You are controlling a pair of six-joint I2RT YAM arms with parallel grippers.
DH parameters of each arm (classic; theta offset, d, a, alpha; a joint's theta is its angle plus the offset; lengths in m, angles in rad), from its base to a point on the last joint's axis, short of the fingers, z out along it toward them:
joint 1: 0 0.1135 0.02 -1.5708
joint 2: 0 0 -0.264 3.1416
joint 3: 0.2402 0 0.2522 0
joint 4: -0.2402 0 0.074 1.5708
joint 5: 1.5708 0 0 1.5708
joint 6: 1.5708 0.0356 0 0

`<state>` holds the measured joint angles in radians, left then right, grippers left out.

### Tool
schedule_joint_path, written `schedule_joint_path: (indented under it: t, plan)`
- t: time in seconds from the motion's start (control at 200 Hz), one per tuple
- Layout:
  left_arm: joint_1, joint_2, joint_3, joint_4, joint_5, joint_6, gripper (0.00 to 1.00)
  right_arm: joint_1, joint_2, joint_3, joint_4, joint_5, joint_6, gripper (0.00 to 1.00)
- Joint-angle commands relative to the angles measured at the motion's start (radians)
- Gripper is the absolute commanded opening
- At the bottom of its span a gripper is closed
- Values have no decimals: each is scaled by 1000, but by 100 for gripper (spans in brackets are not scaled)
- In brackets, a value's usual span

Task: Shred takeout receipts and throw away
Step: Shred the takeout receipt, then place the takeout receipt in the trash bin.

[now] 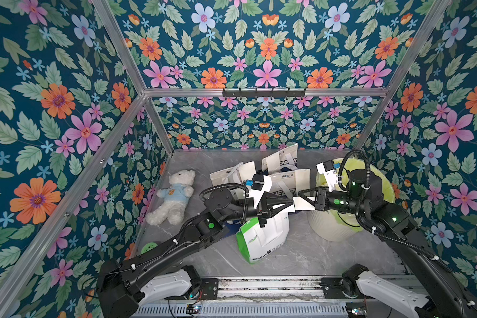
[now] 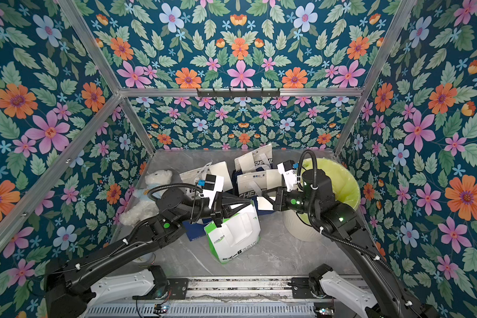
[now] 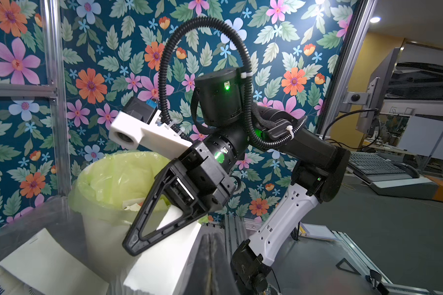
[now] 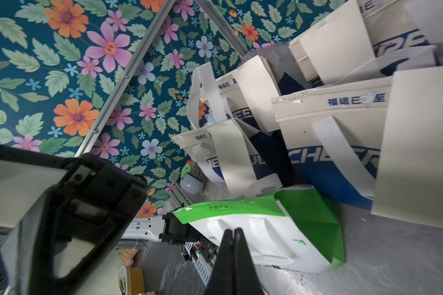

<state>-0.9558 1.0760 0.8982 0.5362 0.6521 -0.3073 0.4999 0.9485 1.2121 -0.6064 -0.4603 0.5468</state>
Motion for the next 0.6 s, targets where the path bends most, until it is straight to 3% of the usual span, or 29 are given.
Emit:
schedule_joint_path:
  t: [0.0,0.095,0.18,0.27,0.455,0.595]
  plan:
    - [0,-21,-11,70,-27,16,0,-1,14,26,-62,123,20,0]
    - [0,-45,-24,73,-57,18,0,-1,33,74,-125,240,-3,0]
    - [1,-66,-34,70,-94,22,0,-8,41,137,-205,416,-42,0]
    - [0,-70,-25,42,-113,30,0,-84,27,187,-266,549,-68,0]
    - [0,-20,43,-42,-97,45,0,-424,-39,160,-279,531,-90,0]
    - [0,64,133,-78,-73,65,0,-476,-4,95,-303,518,-120,0]
